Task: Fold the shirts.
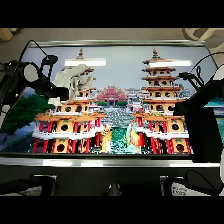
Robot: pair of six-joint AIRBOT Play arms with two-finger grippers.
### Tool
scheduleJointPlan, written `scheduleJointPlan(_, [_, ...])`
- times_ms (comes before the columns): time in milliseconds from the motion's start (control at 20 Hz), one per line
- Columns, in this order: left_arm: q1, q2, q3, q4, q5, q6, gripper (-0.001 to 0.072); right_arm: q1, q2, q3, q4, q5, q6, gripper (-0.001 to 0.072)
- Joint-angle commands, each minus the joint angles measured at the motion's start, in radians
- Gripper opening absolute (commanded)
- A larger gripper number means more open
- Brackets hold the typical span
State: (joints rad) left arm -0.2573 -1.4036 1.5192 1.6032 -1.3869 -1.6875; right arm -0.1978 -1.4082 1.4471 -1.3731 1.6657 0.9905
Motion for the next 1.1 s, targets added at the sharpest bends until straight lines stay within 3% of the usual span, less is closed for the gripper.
scheduleJointPlan(0, [0.0, 0.0, 0.0, 0.0, 0.0, 0.0, 0.0616, 0.001, 0.001, 0.0, 0.0, 0.0, 0.0, 0.0624])
scheduleJointPlan(650, [0.0, -0.002, -0.001, 0.0, 0.017, -0.001, 0.0616, 0.001, 0.001, 0.0, 0.0, -0.002, 0.002, 0.0624])
scheduleJointPlan(950, [0.0, -0.033, 0.0, -0.078, 0.237, -0.001, 0.0616, 0.001, 0.001, 0.0, 0.002, -0.243, 0.076, 0.0624])
scheduleJointPlan(1050, [0.013, -0.074, 0.015, -0.022, 0.354, -0.056, 0.0616, 0.001, 0.001, 0.0, 0.002, -0.344, 0.076, 0.0622])
